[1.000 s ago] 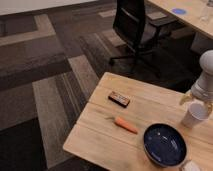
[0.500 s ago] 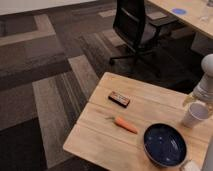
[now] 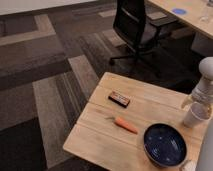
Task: Place the ceramic cup in the ceramic bowl
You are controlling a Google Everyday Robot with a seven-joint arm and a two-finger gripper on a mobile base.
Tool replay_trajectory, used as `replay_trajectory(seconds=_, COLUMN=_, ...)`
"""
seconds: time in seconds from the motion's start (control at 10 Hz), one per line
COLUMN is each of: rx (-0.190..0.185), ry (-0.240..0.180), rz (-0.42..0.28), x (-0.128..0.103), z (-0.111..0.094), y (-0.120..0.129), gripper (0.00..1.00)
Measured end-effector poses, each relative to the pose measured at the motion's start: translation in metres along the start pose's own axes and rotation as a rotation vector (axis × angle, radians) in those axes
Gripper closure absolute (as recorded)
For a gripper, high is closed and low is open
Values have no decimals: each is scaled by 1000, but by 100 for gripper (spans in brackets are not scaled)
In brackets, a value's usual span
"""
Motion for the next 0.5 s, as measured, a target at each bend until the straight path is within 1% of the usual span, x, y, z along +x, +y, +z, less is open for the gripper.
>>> replay_trajectory(seconds=0.1, rx=-10, ry=-4, rz=-15, x=-1, z=3, y=6, gripper=61)
replay_trajectory(seconds=0.2, rx=-13, ry=-6, rz=-22, x=-1, z=3, y=8, gripper=69)
replay_trajectory(seconds=0.3, rx=-13, ry=-18, rz=-38, x=-3, z=1, y=11, gripper=86)
replay_trajectory(seconds=0.4, rx=-9, ry=-27, rz=-53, x=-4, z=-2, y=13, gripper=97)
replay_trajectory(seconds=0.5, rx=-11, ry=-41, rz=-69, x=-4, z=-6, y=17, gripper=100)
